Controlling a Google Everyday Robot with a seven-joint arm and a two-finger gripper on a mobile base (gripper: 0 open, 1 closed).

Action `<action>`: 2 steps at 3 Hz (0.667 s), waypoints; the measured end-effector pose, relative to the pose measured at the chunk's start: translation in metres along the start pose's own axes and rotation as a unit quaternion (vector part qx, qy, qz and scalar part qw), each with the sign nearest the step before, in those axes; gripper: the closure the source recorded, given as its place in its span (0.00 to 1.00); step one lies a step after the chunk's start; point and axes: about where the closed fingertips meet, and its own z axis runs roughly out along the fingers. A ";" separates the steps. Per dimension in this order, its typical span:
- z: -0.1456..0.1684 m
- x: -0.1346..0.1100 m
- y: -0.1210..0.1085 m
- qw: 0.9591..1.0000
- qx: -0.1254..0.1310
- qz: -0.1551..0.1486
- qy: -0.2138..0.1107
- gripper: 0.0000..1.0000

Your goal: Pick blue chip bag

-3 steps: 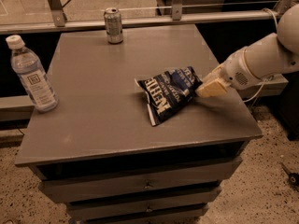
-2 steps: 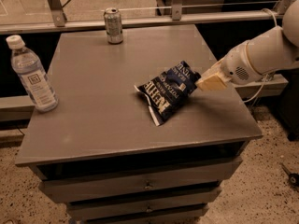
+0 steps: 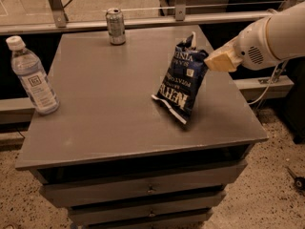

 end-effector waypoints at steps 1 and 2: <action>-0.015 -0.024 -0.001 0.999 0.036 0.011 -0.029 1.00; -0.028 -0.041 -0.007 0.997 0.063 0.017 -0.042 1.00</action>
Offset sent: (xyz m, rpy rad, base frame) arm 0.0104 0.0016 0.0717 0.0465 -0.1533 -0.1603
